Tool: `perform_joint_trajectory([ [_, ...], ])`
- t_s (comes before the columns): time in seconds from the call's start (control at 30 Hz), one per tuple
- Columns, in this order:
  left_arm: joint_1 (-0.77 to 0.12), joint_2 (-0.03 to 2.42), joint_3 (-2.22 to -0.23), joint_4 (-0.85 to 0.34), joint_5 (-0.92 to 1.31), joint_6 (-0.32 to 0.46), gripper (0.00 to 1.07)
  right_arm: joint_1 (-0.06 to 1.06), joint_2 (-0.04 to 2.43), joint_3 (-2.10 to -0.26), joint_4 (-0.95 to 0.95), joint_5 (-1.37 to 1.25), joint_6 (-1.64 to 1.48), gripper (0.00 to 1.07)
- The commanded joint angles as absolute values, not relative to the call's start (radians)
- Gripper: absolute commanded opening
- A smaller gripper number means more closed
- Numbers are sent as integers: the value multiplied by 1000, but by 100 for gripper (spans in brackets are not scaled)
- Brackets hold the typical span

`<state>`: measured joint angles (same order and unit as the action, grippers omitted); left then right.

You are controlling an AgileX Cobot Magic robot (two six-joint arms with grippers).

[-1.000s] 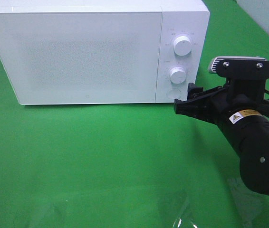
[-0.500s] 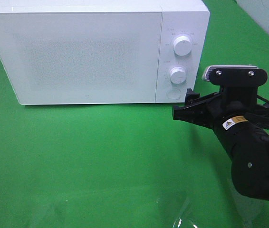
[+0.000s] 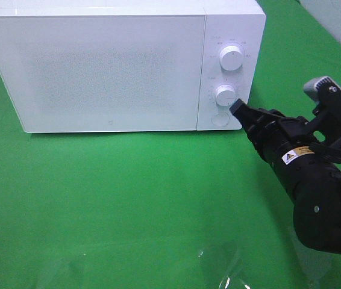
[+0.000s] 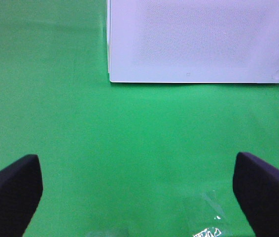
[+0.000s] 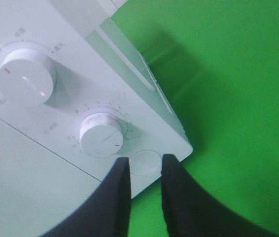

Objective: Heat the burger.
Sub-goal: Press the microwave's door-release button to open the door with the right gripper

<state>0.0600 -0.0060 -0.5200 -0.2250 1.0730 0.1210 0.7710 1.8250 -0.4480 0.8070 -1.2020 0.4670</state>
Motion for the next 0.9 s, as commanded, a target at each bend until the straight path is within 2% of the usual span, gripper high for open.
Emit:
perform_joint_trajectory([
  [0.03,62,-21,-516,-235,1067,120,97,773,1823,-455,748,-1214,807,6],
  [0.27,62,-21,-516,-235,1067,120,97,773,1823,-455,678,-1215,1216,0],
  [0.63,62,-21,-516,-235,1067,121,97,770,1881,-471,667,-1161,1393,0],
  [0.9,62,-21,-516,-235,1067,120,97,745,1914,-531,641,-1084,1407,0],
])
